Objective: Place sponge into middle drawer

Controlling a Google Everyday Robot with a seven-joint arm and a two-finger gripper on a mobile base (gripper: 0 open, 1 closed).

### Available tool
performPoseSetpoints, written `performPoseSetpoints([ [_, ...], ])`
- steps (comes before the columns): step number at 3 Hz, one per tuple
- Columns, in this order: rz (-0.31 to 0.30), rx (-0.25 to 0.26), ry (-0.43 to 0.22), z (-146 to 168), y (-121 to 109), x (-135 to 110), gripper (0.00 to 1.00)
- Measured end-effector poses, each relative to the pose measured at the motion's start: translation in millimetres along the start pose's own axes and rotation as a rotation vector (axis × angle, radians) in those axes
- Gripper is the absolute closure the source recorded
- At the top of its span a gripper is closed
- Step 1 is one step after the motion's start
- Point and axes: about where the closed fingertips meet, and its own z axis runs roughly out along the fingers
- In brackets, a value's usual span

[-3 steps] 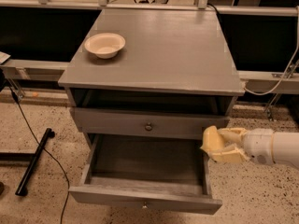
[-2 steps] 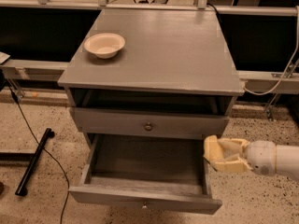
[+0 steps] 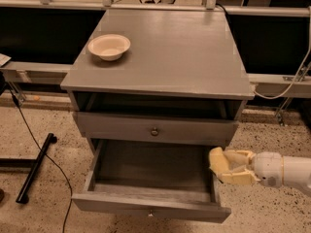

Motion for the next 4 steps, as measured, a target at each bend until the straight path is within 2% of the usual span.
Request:
performPoseSetpoints([
  [1,0.005,-0.010,0.006,16.3,-7.8,13.8,1.00],
  [3,-0.008,0.021,-0.040,57.3,-32.7,66.3,1.00],
  [4,0.006,0.012,-0.042,76.9,-40.9,94.9,1.00],
])
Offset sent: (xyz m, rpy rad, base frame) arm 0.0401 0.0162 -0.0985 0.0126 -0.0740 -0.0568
